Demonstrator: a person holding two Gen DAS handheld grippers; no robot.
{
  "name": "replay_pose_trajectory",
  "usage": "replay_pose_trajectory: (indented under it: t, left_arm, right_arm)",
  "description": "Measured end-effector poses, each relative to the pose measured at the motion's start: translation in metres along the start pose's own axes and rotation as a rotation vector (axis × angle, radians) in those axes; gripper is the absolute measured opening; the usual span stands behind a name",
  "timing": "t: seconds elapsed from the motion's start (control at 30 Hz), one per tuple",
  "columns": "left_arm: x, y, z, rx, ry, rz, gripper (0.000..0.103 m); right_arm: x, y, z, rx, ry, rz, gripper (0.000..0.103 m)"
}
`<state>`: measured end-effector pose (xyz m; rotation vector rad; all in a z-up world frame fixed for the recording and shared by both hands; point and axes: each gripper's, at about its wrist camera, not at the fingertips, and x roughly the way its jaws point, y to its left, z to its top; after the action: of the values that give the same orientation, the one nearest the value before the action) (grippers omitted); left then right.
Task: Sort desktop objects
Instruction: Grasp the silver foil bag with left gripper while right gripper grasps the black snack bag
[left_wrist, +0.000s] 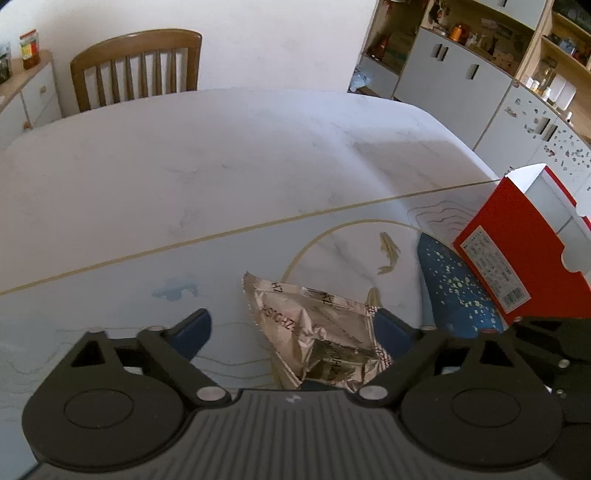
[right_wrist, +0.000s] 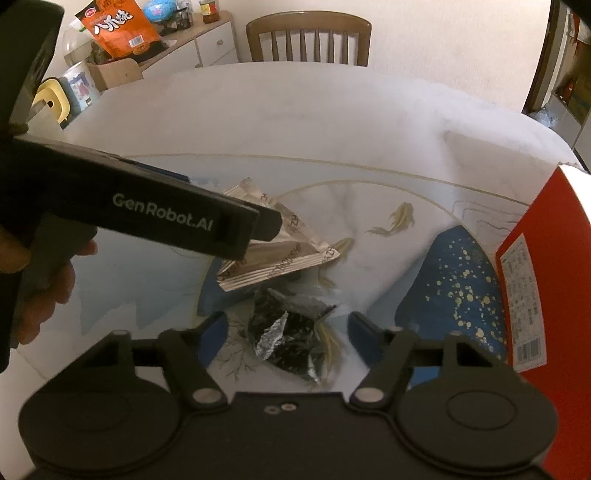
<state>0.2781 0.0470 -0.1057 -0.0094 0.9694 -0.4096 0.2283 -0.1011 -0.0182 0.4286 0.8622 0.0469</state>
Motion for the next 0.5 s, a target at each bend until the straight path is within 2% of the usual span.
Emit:
replay_pose_trajectory:
  t: [0.2,0.37,0.5]
  left_arm:
    - [0.0037,0.0019,-0.0001,-0.013,0.012,-0.024,0.065]
    - [0.0046,0.0032,0.0011,-0.021,0.015,-0.044,0.045]
    - [0.0047,0.0013,0.0022,-0.011,0.015,-0.036,0.038]
  right_arm:
    - [0.0034,0.0014,0.0,-0.007,0.013,0.014,0.054]
    - [0.0038,0.0015,-0.0003,-0.013,0.016,0.015,0.053]
    - [0.0036,0.0009,-0.0009,-0.021,0.02,0.01,0.046]
